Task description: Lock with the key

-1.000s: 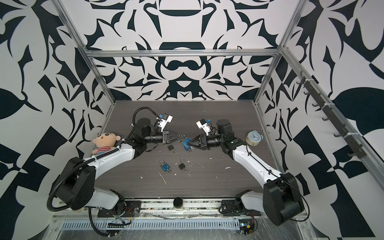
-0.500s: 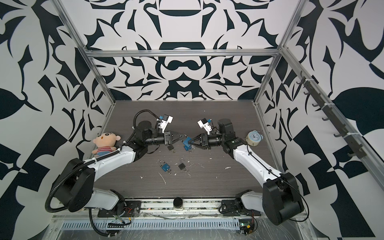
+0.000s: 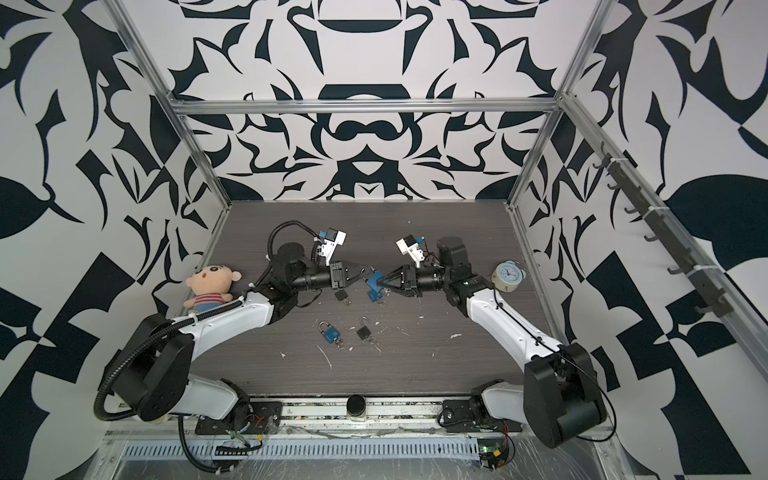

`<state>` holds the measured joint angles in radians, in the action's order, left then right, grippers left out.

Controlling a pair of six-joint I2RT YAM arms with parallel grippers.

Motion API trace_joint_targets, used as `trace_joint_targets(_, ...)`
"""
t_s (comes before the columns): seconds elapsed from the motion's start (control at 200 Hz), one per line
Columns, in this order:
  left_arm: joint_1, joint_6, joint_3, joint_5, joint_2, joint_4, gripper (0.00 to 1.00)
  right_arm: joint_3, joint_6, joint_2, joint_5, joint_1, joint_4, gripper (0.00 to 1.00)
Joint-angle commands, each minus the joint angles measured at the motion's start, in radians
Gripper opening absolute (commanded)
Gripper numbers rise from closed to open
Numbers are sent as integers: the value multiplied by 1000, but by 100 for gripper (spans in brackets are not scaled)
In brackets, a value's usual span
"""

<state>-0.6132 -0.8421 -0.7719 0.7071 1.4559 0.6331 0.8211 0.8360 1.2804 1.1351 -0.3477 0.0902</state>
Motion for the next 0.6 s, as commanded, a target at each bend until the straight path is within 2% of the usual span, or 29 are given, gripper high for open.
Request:
trace_joint_targets(0.0,-173,25,58,175,16,-96,0,91,5,11,-79,-33,299,0)
trace_joint_targets(0.325,-211,-18,76,152,-15,-72,0,110,-21,31,-89,-32,286,0)
trace_joint_targets(0.455,-172,-26,49,152,-20,-64,0,105,-107,18,-108,-33,167,0)
trace_joint_targets(0.595,-103,-92,25,199,-22,8,0,84,-182,-2,-129,-33,61,0)
